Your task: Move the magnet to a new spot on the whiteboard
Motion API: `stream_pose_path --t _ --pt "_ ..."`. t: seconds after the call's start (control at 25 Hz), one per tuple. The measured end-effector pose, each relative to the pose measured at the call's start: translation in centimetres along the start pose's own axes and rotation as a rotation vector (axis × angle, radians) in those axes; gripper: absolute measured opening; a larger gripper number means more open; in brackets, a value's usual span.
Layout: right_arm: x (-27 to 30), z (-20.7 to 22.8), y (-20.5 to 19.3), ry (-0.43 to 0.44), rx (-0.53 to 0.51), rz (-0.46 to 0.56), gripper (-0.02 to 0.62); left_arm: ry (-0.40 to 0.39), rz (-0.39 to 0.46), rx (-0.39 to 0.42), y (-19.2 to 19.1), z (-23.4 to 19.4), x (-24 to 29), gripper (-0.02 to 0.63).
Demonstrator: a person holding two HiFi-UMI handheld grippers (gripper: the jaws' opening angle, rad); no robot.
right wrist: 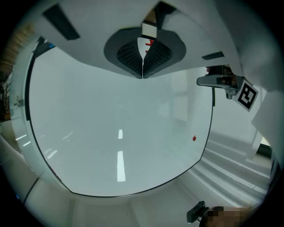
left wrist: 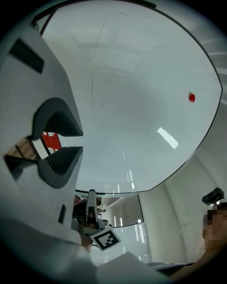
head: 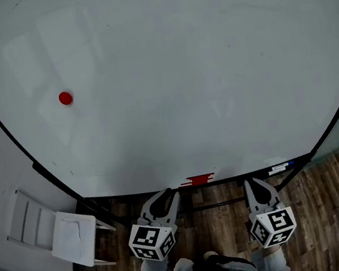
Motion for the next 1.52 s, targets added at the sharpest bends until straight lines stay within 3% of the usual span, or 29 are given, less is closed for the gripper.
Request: stream_pose_path --t 0.2,0.4,0.96,1.52 --pt "-0.2 0.4 -1.3 -0.015 0.015 -0.030 0.028 -0.061 -0.026 -0.001 -0.6 1.0 1.1 0.023" --pt "-0.3 1.3 -1.7 -0.020 0.033 -0.037 0.028 -0.065 -0.055 0.023 -0.9 1.2 2.3 0.009" --pt "0.6 0.9 -0.7 0.070 0.018 -0.008 0.026 0.035 0.022 0.044 0.1 1.2 2.1 0.009" --pt "1.5 -0.3 -0.8 0.116 0.036 -0.015 0.026 0.041 -0.011 0.055 -0.4 0.7 1.4 0.009"
Point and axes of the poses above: the fingertips, and each gripper's own axes: x forward along the fingers, z to its right, y out of its top, the point moved 8 cm from there along -x, backward along the fingers, and after that the axes turned 7 degrees about -y, right-handed, at the moved point
